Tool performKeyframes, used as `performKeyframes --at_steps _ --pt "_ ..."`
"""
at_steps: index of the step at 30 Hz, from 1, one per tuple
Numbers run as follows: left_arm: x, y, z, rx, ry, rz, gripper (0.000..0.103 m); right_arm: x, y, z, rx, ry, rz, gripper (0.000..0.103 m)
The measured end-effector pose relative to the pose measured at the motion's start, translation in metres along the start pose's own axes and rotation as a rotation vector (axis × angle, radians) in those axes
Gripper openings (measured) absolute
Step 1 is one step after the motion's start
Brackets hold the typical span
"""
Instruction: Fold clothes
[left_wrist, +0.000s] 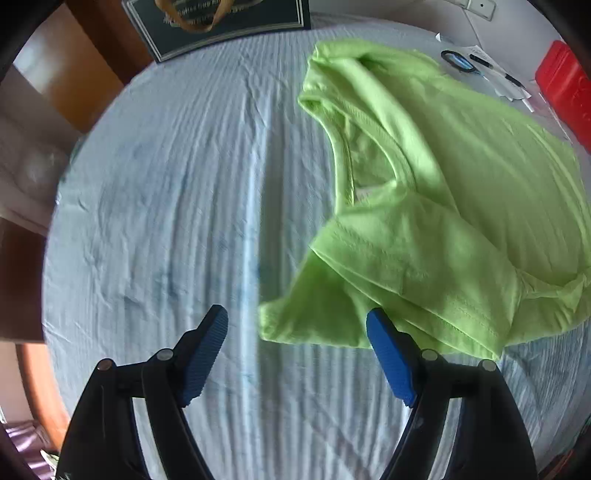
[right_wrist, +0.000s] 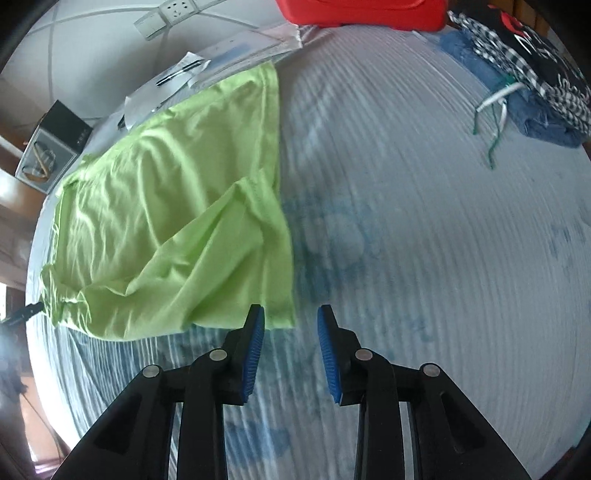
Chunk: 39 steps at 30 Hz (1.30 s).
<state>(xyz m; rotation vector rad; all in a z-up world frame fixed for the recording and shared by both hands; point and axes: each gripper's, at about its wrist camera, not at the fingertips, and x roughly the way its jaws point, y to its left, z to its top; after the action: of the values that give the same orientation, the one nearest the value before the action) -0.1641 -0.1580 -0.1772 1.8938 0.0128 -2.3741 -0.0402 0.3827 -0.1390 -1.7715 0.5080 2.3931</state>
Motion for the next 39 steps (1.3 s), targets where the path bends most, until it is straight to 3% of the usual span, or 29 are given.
performKeyframes --at_steps 2,4,5,6,10,12,15,18,19,23,25,29,31,36,39 --pt "0.002 0.003 0.001 -0.030 0.009 -0.012 0.077 0.005 0.007 0.000 -0.016 -0.005 -0.012 0.034" --pt "0.002 0.006 0.003 -0.062 0.016 -0.021 0.058 0.012 0.014 0.000 -0.038 -0.003 -0.024 0.034" --pt "0.002 0.008 0.004 -0.078 0.019 -0.026 0.028 0.014 0.021 0.000 -0.073 -0.012 -0.051 0.030" --pt "0.002 0.010 0.005 -0.094 0.023 -0.030 0.011 0.011 0.027 0.001 -0.104 -0.014 -0.076 0.008" --pt "-0.020 0.028 0.003 -0.158 0.003 -0.061 0.011 -0.009 0.045 0.002 -0.193 -0.016 -0.153 0.005" --pt "-0.022 0.034 -0.001 -0.162 0.021 -0.067 0.011 -0.028 0.037 0.002 -0.178 -0.029 -0.149 0.005" --pt "-0.001 0.032 -0.008 -0.135 0.079 -0.026 0.013 -0.014 0.011 0.001 -0.168 0.050 -0.277 0.005" --pt "0.000 0.033 -0.009 -0.141 0.087 -0.059 0.021 -0.005 -0.015 -0.006 -0.069 0.085 -0.270 0.006" --pt "-0.006 0.034 -0.009 -0.136 0.072 -0.067 0.025 -0.012 -0.013 -0.011 -0.062 0.060 -0.245 0.006" --pt "-0.034 0.034 -0.012 -0.102 -0.013 -0.085 0.064 -0.040 0.035 -0.020 -0.143 -0.032 -0.087 0.025" --pt "-0.041 0.034 -0.014 -0.085 -0.046 -0.078 0.070 -0.047 0.078 -0.022 -0.208 -0.073 0.025 0.026" --pt "-0.049 0.036 -0.020 -0.045 -0.102 -0.069 0.070 -0.041 0.163 -0.029 -0.353 -0.114 0.165 0.023" --pt "-0.035 0.039 -0.026 -0.006 -0.098 -0.069 0.061 -0.028 0.208 -0.037 -0.395 -0.104 0.214 0.021" --pt "0.002 0.042 -0.022 0.093 -0.056 -0.077 0.021 0.008 0.295 -0.056 -0.443 -0.075 0.273 0.021" --pt "0.010 0.044 -0.020 0.145 -0.040 -0.105 0.019 0.026 0.337 -0.067 -0.479 -0.063 0.280 0.025"
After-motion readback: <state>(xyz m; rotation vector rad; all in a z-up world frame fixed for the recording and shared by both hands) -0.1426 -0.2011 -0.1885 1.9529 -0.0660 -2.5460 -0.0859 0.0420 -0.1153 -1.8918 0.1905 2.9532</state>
